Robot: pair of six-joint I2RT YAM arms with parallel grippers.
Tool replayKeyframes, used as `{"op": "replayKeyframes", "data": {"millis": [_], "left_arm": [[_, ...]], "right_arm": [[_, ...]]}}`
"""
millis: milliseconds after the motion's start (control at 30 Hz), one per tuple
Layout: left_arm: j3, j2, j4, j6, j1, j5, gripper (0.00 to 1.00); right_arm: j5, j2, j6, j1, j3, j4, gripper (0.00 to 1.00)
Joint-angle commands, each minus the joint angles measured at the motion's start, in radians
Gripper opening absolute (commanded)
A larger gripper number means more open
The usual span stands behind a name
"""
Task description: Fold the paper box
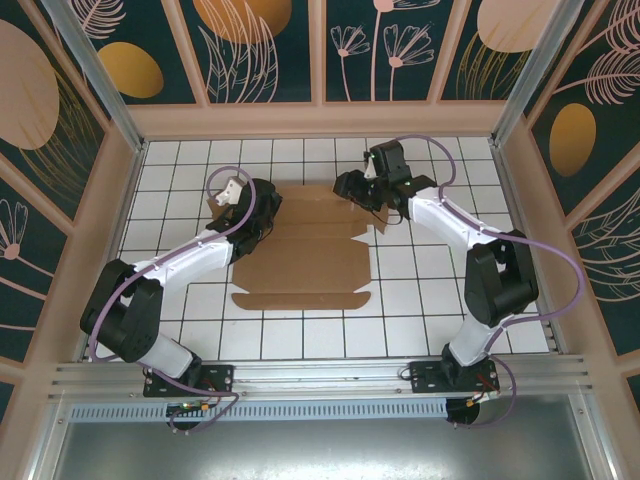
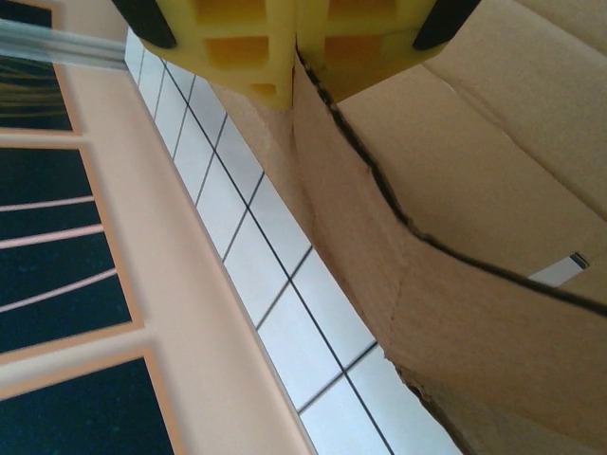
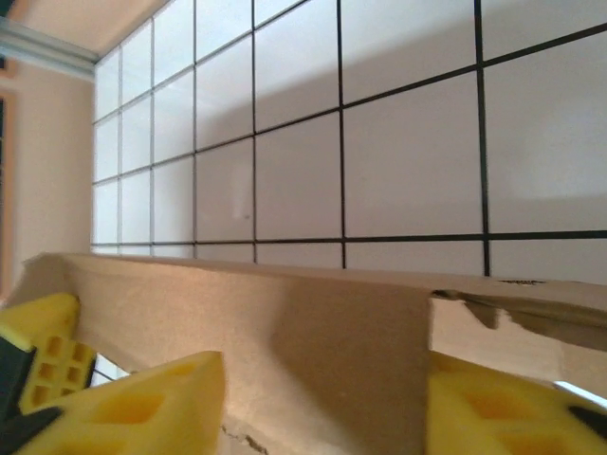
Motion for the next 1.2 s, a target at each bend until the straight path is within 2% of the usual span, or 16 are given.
{"op": "replayKeyframes", "data": {"millis": [0, 100, 267, 433, 500, 667, 733, 833, 1033, 1167], "left_arm": [[-0.016, 0.010, -0.100, 0.019, -0.005, 0.021, 0.00], [-0.017, 0.006, -0.102, 0.019, -0.005, 0.016, 0.00], [-0.017, 0.000, -0.113, 0.017, -0.005, -0.002, 0.00], [-0.017, 0.000, -0.116, 0.015, -0.005, -0.012, 0.00], [-0.015, 0.002, -0.117, 0.015, -0.005, -0.013, 0.00], [0.001, 0.000, -0.128, 0.020, -0.005, -0.025, 0.00], [0.004, -0.003, -0.131, 0.023, -0.005, -0.028, 0.00], [0.002, -0.004, -0.137, 0.023, -0.005, -0.028, 0.00], [0.001, -0.007, -0.145, 0.025, -0.005, -0.029, 0.00], [0.014, 0.001, -0.157, 0.027, -0.005, -0.026, 0.00]], "right_arm": [[-0.129, -0.001, 0.119, -0.022, -0.062, 0.155, 0.38], [-0.105, -0.012, 0.100, -0.031, -0.071, 0.142, 0.35], [0.087, -0.127, -0.055, -0.042, -0.109, 0.030, 0.49], [0.139, -0.321, -0.141, -0.045, -0.296, 0.085, 0.53], [0.127, -0.376, -0.170, -0.044, -0.366, 0.104, 0.48], [0.108, -0.388, -0.178, -0.033, -0.509, 0.162, 0.08], [0.090, -0.361, -0.156, -0.032, -0.533, 0.210, 0.00], [0.070, -0.292, -0.139, -0.030, -0.509, 0.258, 0.00], [0.131, -0.120, -0.145, -0.026, -0.369, 0.258, 0.00], [0.232, -0.035, -0.180, -0.035, -0.289, 0.219, 0.00]]}}
